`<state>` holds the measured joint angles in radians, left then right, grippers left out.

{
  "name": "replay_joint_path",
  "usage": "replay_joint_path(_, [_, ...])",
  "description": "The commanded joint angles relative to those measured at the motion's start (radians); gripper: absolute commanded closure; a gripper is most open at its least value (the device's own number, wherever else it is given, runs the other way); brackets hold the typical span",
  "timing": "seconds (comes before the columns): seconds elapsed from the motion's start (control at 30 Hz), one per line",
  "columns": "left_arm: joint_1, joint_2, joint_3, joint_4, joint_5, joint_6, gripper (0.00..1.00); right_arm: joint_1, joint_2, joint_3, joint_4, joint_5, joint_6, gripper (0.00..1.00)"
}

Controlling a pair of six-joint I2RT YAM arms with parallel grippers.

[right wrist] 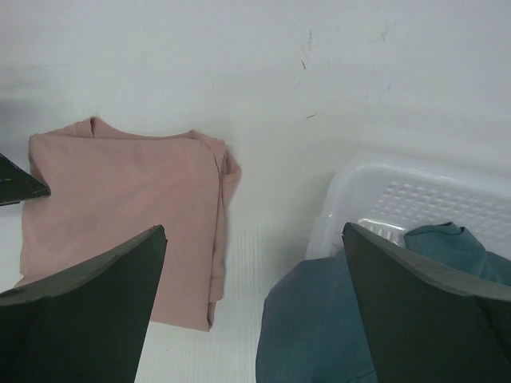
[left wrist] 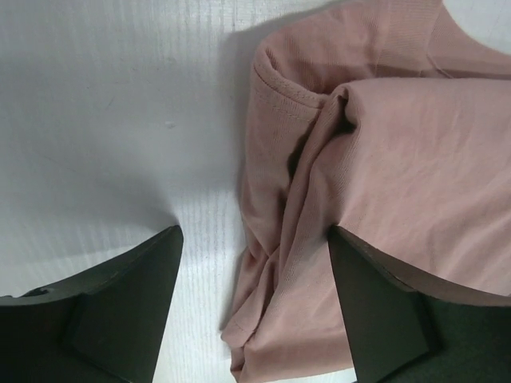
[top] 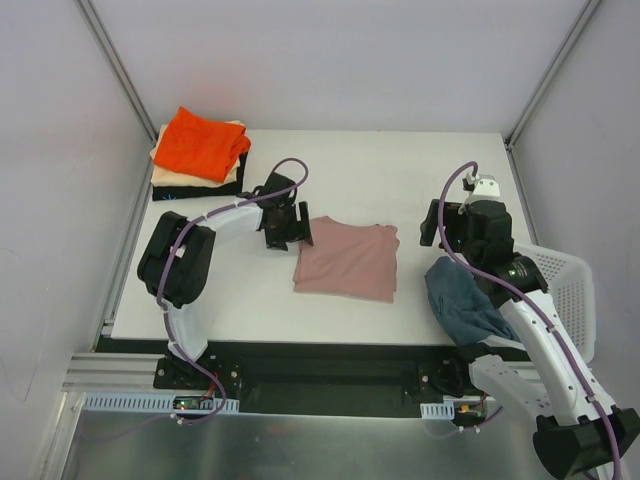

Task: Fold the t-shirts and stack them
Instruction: Fold the long partially folded tshirt into a neat square, then put the neatly folded tshirt into the corner of the board with the left arm

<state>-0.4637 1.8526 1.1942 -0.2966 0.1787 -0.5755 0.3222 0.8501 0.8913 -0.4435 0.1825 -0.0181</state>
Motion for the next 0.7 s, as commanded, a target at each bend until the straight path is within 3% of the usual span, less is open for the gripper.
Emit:
replay_joint_path(0.0, [-0.018, 0.040, 0.018, -0.029, 0.053, 0.019, 0.28, -0.005, 0.001, 0.005, 0.011, 0.044, 0.001, 0.04])
replay_joint_path(0.2, [-0.062, 0.056, 0.001, -0.029, 0.042, 0.013, 0.39, -0.005, 0.006, -0.003, 0.014, 0.063, 0.000, 0.04])
replay_joint_path(0.27, [-0.087, 0.066, 0.001, -0.036, 0.019, 0.000, 0.54, -0.005, 0.009, -0.005, 0.012, 0.069, -0.003, 0.04])
replay_joint_path(0.47, [-0.150, 0.108, 0.043, -0.110, -0.141, -0.030, 0.69, -0.006, 0.015, -0.008, 0.015, 0.075, -0.013, 0.04])
replay_joint_path(0.57, [-0.153, 0.128, 0.085, -0.148, -0.197, -0.026, 1.00, -0.008, 0.015, -0.011, 0.015, 0.075, -0.020, 0.04])
replay_joint_path(0.67, [-0.153, 0.125, 0.140, -0.217, -0.338, -0.017, 1.00, -0.006, 0.014, -0.014, 0.015, 0.084, -0.025, 0.04])
